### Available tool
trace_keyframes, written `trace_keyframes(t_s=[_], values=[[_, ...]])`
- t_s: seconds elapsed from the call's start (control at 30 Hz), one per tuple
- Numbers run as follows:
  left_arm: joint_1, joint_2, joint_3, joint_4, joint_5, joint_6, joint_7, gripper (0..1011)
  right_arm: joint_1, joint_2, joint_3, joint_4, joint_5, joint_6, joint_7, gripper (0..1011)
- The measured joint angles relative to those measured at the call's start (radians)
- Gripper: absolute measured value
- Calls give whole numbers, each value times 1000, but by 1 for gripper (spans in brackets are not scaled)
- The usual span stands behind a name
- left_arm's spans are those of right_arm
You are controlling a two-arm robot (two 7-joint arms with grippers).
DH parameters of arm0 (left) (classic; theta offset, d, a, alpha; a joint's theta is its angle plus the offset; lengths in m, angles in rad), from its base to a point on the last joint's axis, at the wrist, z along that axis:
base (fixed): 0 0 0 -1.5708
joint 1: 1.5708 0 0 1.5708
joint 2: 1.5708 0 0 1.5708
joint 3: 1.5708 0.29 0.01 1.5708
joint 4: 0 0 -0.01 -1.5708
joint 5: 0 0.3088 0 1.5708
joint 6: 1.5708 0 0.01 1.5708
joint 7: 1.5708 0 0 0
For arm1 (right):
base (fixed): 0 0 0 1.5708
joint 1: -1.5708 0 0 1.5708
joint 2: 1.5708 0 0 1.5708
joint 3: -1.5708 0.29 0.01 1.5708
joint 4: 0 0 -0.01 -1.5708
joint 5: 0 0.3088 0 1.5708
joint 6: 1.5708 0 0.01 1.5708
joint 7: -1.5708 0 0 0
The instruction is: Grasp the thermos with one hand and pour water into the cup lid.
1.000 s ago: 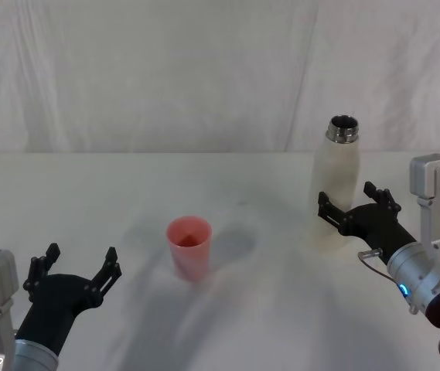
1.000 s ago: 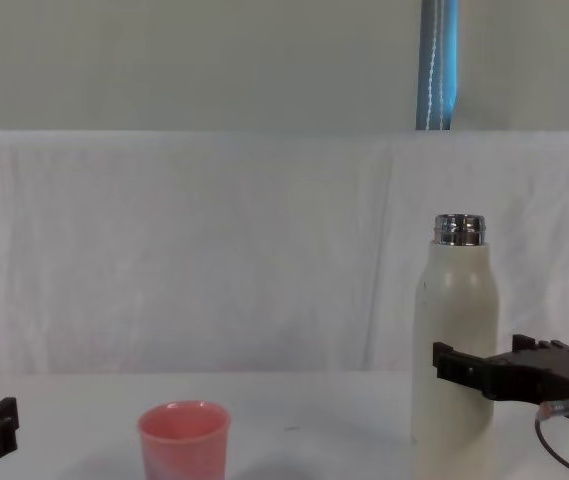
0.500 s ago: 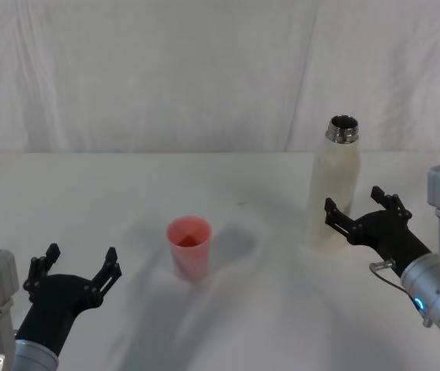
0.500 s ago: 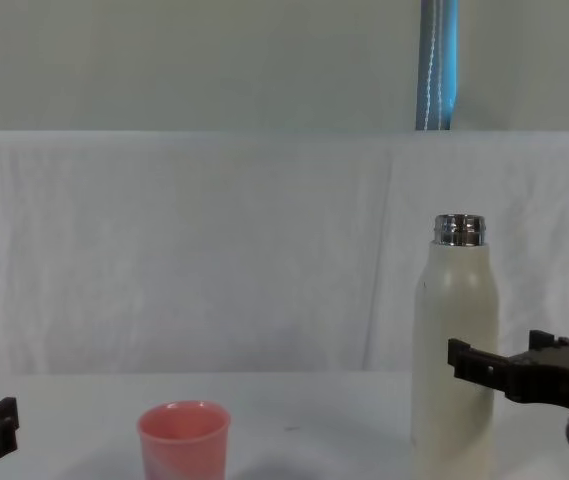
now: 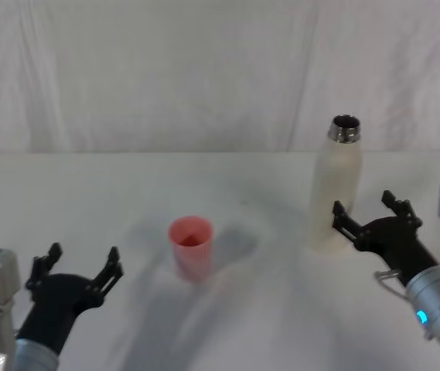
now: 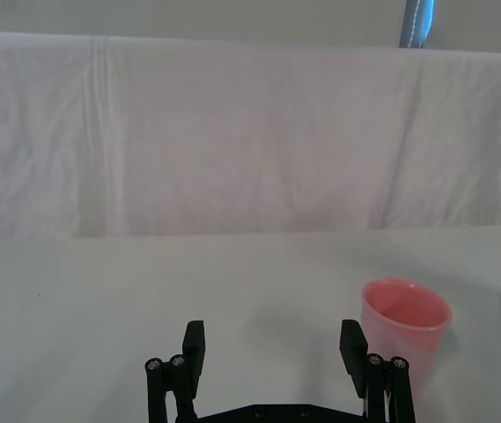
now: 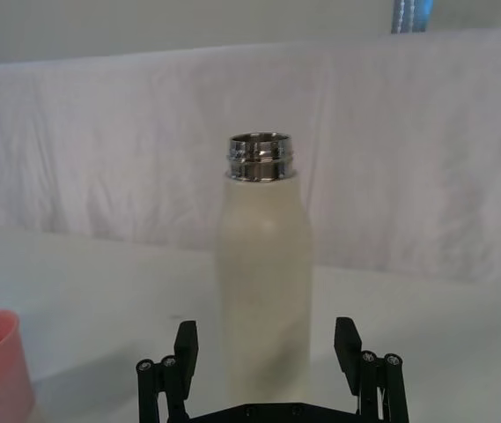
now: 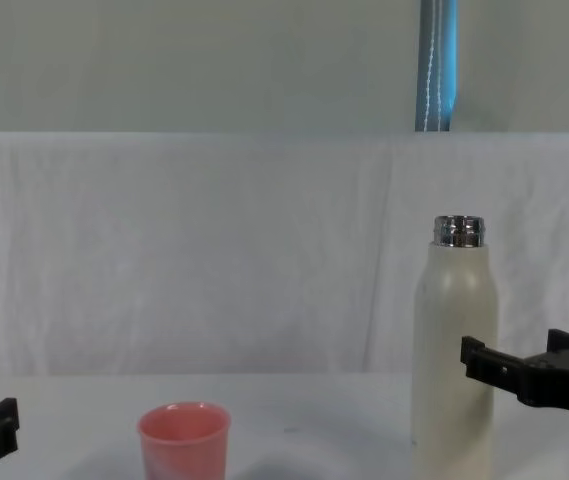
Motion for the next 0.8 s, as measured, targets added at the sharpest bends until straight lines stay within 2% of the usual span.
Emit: trace_keyframes(t_s=[0.23,0.8], values=[[0,0,0,0,0,0,0,1001,-25,-17,-5,-19,-16,-20,-22,1002],[0,0,0,0,0,0,0,1001,-48,2,-13,-43,-28,-27,6,1002]])
